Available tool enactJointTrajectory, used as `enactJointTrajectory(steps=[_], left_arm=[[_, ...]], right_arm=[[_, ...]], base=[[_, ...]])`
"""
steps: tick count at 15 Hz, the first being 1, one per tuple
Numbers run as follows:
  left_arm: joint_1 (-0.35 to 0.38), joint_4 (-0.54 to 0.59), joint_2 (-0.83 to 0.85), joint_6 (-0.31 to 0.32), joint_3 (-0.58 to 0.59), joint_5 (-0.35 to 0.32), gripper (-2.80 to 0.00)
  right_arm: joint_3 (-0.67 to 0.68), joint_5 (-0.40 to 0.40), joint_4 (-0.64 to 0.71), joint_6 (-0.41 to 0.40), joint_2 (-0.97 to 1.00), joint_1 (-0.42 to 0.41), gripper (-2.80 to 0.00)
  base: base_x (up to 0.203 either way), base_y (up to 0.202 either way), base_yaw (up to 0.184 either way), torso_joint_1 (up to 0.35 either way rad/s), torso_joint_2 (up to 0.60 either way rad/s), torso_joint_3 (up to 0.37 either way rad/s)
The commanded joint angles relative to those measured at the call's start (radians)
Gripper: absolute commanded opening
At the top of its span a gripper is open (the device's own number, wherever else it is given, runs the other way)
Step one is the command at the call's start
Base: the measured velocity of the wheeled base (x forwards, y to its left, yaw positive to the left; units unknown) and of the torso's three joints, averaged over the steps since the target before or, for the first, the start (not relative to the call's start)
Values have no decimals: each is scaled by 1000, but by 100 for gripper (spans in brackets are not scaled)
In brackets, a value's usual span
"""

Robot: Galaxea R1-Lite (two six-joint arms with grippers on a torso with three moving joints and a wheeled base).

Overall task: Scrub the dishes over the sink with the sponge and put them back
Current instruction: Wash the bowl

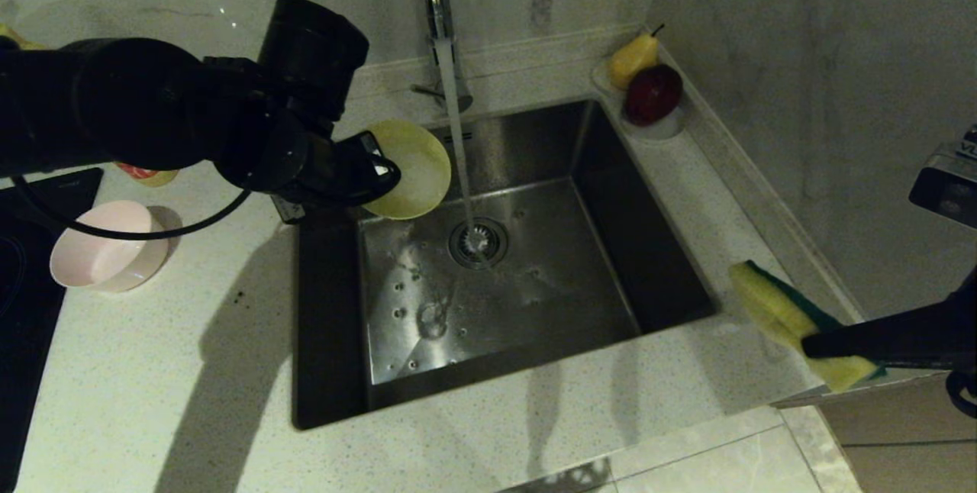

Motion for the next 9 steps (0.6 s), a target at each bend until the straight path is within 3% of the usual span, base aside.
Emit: enactJointTrajectory(steps=[1,3,5,9], left_arm=[[0,-35,-88,35,47,39,-280],[1,-156,-133,118,107,86,-280],[3,-328,-177,239,179,127,-280],[6,-583,-263,435,288,135,-280]], right_arm=[[1,4,3,3,6,0,-280],[-2,4,2,2,13,0,-280],[-2,2,2,2,14,0,-280],[-2,2,2,2,17,0,-280]], base=[[0,0,0,0,0,0],[0,0,0,0,0,0],[0,0,0,0,0,0],[0,0,0,0,0,0]])
